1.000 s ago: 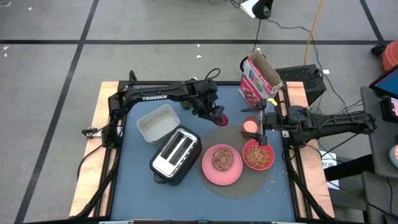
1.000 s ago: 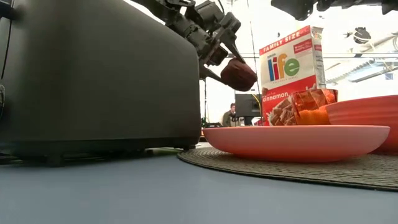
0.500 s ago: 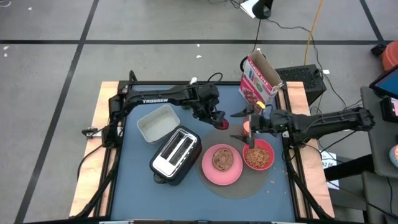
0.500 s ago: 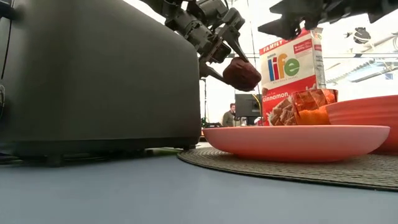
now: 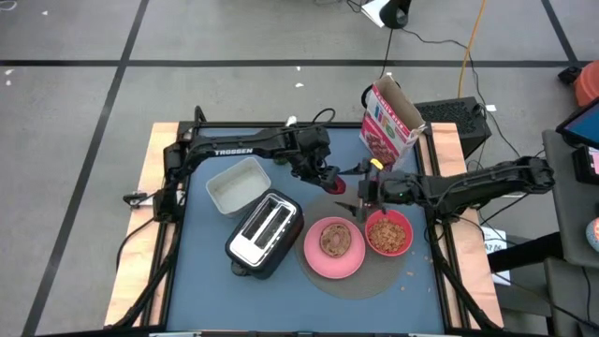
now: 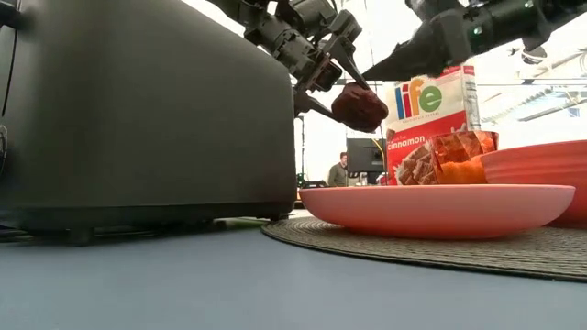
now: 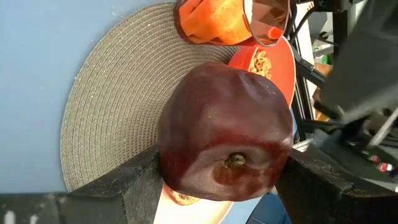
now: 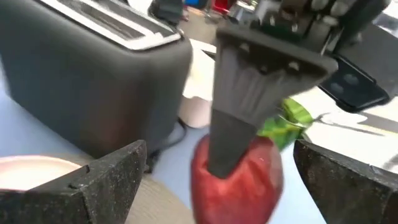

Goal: Arrange a breakfast setting
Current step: Put the apple on the placemat to the top of the pink plate

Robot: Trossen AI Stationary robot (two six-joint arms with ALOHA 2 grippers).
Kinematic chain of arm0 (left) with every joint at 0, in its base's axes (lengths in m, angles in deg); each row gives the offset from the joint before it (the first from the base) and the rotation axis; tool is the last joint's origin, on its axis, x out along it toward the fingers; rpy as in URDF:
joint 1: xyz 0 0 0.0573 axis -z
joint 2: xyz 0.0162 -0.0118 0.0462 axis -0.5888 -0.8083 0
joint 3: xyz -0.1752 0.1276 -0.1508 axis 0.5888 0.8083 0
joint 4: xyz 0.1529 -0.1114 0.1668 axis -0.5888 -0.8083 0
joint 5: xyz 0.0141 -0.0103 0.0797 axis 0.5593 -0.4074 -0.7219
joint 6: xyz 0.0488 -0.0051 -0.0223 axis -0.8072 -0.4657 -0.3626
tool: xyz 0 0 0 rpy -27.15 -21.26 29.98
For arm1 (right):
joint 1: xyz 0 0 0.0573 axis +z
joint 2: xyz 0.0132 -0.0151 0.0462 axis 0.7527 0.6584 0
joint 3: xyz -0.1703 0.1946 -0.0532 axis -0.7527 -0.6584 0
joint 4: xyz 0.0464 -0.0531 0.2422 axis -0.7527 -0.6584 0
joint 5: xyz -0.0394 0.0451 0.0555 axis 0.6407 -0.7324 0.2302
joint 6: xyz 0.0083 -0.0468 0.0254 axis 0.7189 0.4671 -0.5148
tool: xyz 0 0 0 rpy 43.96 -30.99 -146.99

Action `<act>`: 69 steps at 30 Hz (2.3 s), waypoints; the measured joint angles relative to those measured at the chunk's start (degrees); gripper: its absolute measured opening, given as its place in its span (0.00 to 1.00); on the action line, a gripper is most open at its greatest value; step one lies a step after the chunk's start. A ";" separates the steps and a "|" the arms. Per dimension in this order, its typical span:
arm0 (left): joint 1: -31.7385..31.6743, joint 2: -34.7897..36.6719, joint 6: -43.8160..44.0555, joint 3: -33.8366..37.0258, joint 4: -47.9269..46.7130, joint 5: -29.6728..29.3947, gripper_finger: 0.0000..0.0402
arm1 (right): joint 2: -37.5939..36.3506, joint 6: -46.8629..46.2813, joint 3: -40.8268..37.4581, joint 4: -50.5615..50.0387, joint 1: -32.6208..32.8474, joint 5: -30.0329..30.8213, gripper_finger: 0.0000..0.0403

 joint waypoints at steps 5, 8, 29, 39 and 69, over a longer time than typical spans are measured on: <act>0.00 0.00 0.00 0.00 0.07 0.02 0.67 | 2.65 2.59 0.00 0.42 -0.04 4.74 0.99; 0.00 0.00 0.00 0.00 0.13 0.02 0.67 | 3.82 2.70 0.00 0.87 -0.01 4.45 0.99; -0.04 0.02 1.38 0.00 1.00 0.57 0.67 | 5.88 3.88 0.00 3.22 0.02 9.98 0.79; -0.04 0.02 1.79 0.09 3.50 1.49 0.67 | 5.77 3.81 0.00 2.76 0.00 10.29 0.69; -0.04 0.02 -1.70 0.09 3.61 0.15 0.69 | 5.83 3.76 0.00 2.68 -0.02 10.53 0.64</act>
